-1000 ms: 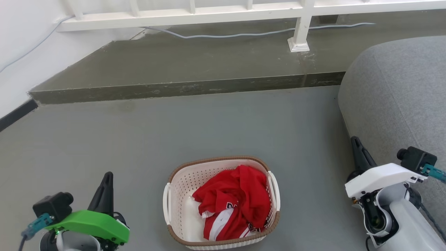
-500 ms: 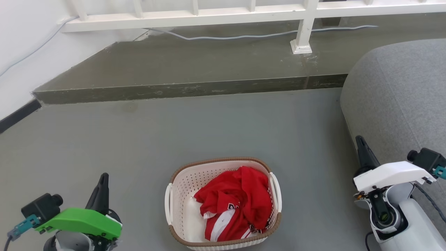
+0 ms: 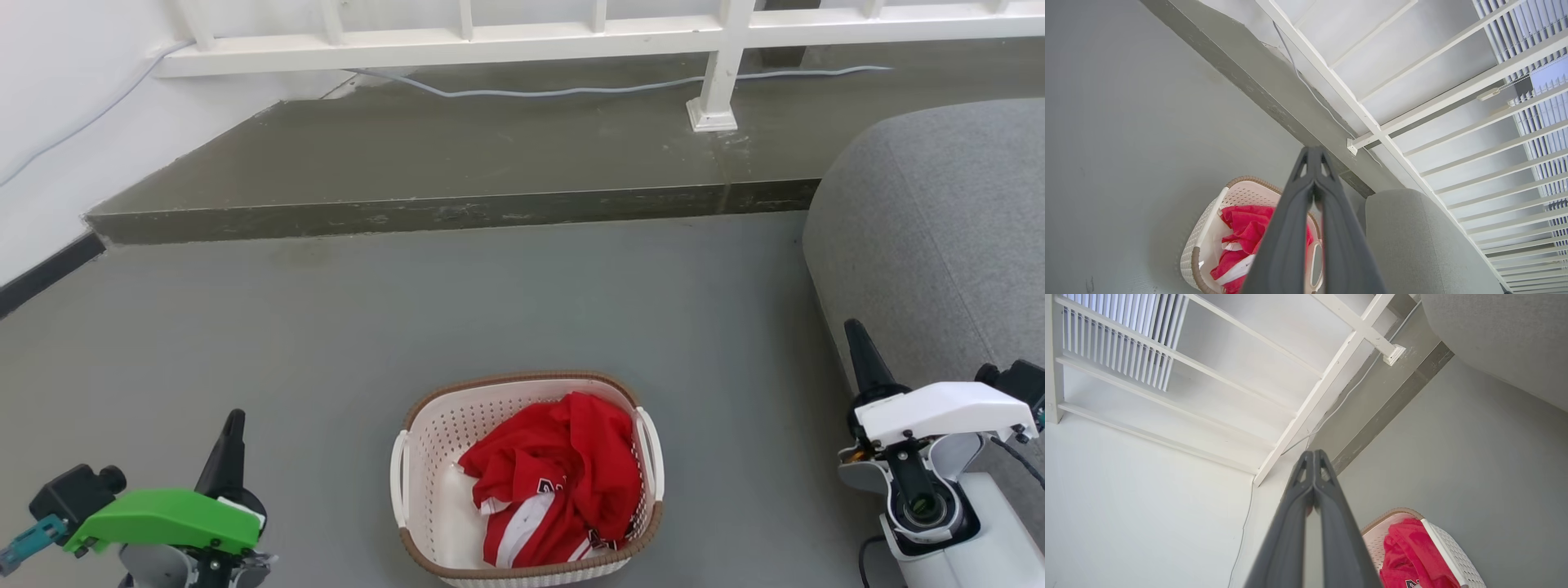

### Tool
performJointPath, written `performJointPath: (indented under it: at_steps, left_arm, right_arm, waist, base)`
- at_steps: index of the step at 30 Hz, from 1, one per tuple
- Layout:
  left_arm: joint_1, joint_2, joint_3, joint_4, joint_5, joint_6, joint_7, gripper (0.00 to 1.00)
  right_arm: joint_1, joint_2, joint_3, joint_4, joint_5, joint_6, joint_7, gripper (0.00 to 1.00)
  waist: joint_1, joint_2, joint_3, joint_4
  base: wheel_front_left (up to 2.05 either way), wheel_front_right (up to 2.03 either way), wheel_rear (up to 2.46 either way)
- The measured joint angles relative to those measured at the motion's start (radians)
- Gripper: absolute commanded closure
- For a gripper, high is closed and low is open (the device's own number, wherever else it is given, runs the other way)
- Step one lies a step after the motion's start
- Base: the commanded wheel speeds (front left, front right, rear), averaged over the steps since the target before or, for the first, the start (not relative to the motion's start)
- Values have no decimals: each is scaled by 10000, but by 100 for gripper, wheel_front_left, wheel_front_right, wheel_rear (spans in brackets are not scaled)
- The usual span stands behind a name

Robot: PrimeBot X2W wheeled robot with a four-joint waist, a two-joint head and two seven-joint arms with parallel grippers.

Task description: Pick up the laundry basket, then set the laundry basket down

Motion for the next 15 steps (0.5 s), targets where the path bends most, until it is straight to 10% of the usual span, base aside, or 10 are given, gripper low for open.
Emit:
performJointPath:
  at_steps: [15]
  left_arm:
    - [-27,-322,658,280,-1570,-353,466,100]
  right_arm:
    - [16,293,-723,-67,1643,336,504,100]
  waist:
    - [0,0,-68,99]
  base:
    - [0,0,0]
